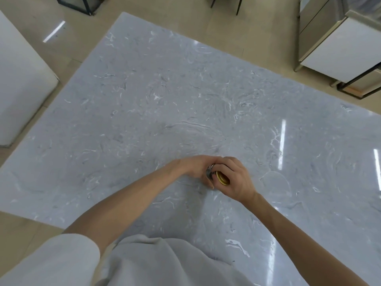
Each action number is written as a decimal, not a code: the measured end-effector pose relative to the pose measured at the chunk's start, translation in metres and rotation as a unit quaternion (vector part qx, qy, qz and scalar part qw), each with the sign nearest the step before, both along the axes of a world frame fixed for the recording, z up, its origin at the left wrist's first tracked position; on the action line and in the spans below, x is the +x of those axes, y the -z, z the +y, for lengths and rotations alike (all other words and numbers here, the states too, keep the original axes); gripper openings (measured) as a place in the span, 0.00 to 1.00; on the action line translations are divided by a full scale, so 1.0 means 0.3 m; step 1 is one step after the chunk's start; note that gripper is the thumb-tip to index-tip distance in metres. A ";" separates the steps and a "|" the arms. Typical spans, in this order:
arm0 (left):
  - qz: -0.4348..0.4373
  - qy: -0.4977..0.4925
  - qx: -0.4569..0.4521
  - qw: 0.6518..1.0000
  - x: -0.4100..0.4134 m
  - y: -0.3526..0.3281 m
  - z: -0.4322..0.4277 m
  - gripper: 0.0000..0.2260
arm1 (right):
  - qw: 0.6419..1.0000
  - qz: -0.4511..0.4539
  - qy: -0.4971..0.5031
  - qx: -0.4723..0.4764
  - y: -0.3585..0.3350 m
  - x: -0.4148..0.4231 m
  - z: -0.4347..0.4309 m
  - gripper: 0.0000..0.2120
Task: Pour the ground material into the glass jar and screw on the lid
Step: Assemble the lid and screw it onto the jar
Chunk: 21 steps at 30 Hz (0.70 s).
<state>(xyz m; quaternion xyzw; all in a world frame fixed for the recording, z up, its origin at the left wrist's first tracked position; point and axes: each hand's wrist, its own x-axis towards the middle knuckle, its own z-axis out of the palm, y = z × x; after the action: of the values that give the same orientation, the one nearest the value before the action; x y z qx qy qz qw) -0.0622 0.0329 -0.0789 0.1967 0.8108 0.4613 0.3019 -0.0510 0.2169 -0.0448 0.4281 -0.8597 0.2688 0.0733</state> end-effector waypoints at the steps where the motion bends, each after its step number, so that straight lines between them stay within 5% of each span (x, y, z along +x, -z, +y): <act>1: -0.003 0.001 0.001 1.000 0.000 -0.009 0.000 0.27 | 1.000 -0.008 -0.013 0.003 -0.004 -0.008 0.004 0.05; 7: 0.013 -0.009 0.007 1.000 0.011 -0.014 0.010 0.22 | 0.999 0.032 0.018 -0.020 0.022 0.002 0.000 0.04; 10: 0.035 -0.044 0.015 0.998 0.033 -0.019 0.029 0.18 | 0.988 0.030 0.143 -0.048 0.057 0.048 -0.034 0.05; 14: 0.088 -0.139 -0.002 0.986 0.090 0.027 0.071 0.19 | 0.930 -0.003 0.366 -0.043 0.083 0.097 -0.122 0.05; 18: 0.151 -0.086 -0.083 0.981 0.076 0.047 0.090 0.22 | 0.918 -0.019 0.397 0.006 0.043 0.073 -0.175 0.05; 21: 0.126 -0.130 -0.058 0.982 0.071 0.029 0.110 0.22 | 0.903 -0.056 0.425 -0.024 0.017 0.079 -0.172 0.05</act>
<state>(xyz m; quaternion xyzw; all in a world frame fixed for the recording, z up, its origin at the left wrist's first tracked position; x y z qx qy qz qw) -0.0408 0.0658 -0.0877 0.1280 0.8863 0.4204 0.1459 -0.0273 0.1654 -0.0500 0.0045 -0.9561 0.2561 0.1421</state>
